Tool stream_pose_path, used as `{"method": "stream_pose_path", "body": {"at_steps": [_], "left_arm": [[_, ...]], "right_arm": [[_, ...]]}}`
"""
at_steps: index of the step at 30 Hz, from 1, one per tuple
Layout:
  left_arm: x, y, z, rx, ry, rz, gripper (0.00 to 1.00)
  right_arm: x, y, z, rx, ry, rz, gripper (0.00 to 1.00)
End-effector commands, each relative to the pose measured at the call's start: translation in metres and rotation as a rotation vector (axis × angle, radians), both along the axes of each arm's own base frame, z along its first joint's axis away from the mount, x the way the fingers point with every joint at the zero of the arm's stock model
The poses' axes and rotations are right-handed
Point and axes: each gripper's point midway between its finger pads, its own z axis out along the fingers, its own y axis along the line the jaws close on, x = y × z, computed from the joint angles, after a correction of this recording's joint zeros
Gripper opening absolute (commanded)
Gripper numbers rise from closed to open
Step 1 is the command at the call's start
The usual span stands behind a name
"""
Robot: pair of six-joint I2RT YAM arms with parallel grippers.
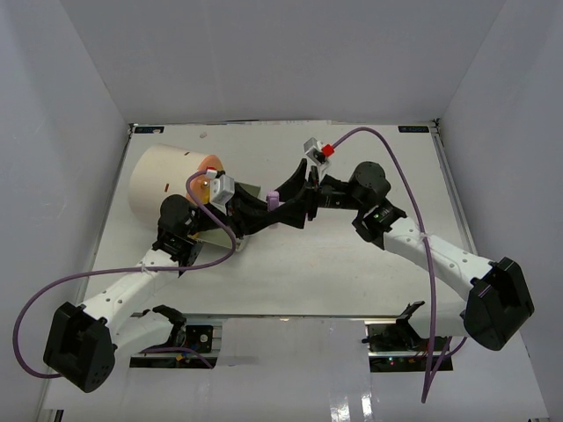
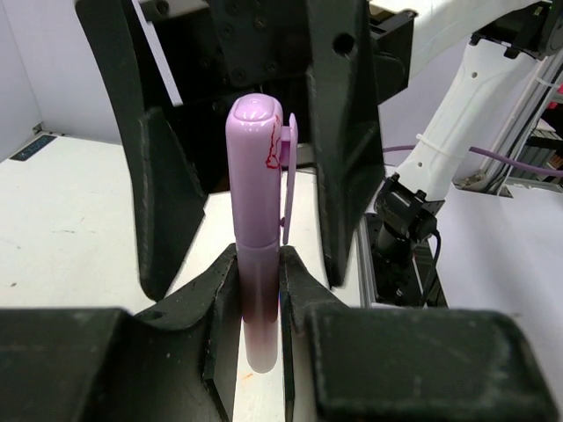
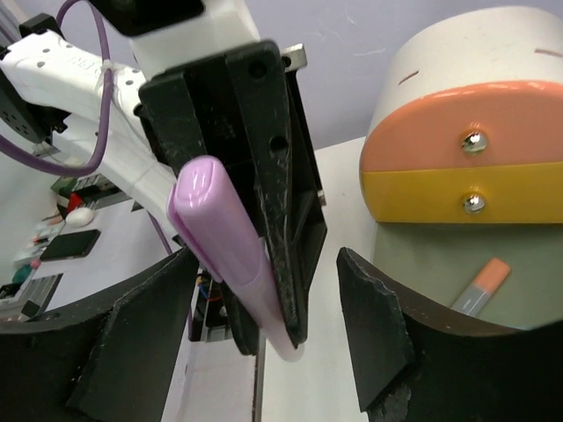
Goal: Sort the stationery into containers
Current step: Close the pen cap on the pen.
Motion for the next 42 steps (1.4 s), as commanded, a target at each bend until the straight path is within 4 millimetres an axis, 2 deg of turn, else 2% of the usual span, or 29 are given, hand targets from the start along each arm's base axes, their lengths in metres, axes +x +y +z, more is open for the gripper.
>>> {"method": "stream_pose_path", "body": {"at_steps": [1,5,11,15,20,21,24,28,29,31,32,37,38,40,42], "left_arm": [[0.003,0.003,0.030,-0.054,-0.096,0.045,0.00],[0.010,0.003,0.028,-0.047,-0.097,0.074,0.00],[0.015,0.002,0.030,-0.051,-0.097,0.091,0.00],[0.016,0.002,0.028,-0.032,-0.096,0.093,0.00],[0.017,0.002,0.016,0.020,-0.079,0.096,0.00],[0.017,0.002,0.015,0.028,-0.077,0.097,0.00],[0.020,0.003,0.008,0.066,-0.065,0.106,0.00],[0.020,0.001,-0.005,0.110,-0.024,0.090,0.00],[0.019,0.001,-0.006,0.114,-0.020,0.082,0.00],[0.017,-0.001,-0.008,0.126,-0.006,0.057,0.00],[0.016,0.000,-0.008,0.130,-0.012,0.052,0.00],[0.018,0.001,-0.014,0.164,-0.005,0.068,0.00],[0.018,0.002,-0.013,0.162,-0.005,0.069,0.00],[0.018,0.001,-0.013,0.157,0.001,0.068,0.00],[0.017,0.000,-0.013,0.157,0.010,0.058,0.00]], "right_arm": [[-0.012,-0.004,-0.013,-0.042,0.009,0.037,0.71],[-0.017,-0.009,-0.011,-0.046,0.004,0.039,0.77],[-0.022,-0.015,-0.014,-0.060,0.001,0.031,0.79],[-0.018,-0.020,-0.018,-0.084,-0.039,-0.021,0.82],[-0.002,-0.033,-0.014,-0.130,-0.104,-0.170,0.98],[0.000,-0.036,-0.013,-0.132,-0.127,-0.189,0.96],[0.006,-0.046,0.001,-0.124,-0.213,-0.268,0.90],[0.016,-0.053,0.016,-0.135,-0.284,-0.324,0.90],[0.013,-0.052,0.026,-0.119,-0.305,-0.308,0.91],[0.014,-0.048,0.032,-0.116,-0.317,-0.289,0.95],[0.015,-0.047,0.044,-0.100,-0.339,-0.289,0.97],[0.020,-0.033,0.065,-0.080,-0.357,-0.240,1.00],[0.021,-0.031,0.068,-0.075,-0.356,-0.234,0.95],[0.022,-0.025,0.073,-0.065,-0.357,-0.209,0.93],[0.026,-0.020,0.070,-0.071,-0.339,-0.196,0.89]]}}
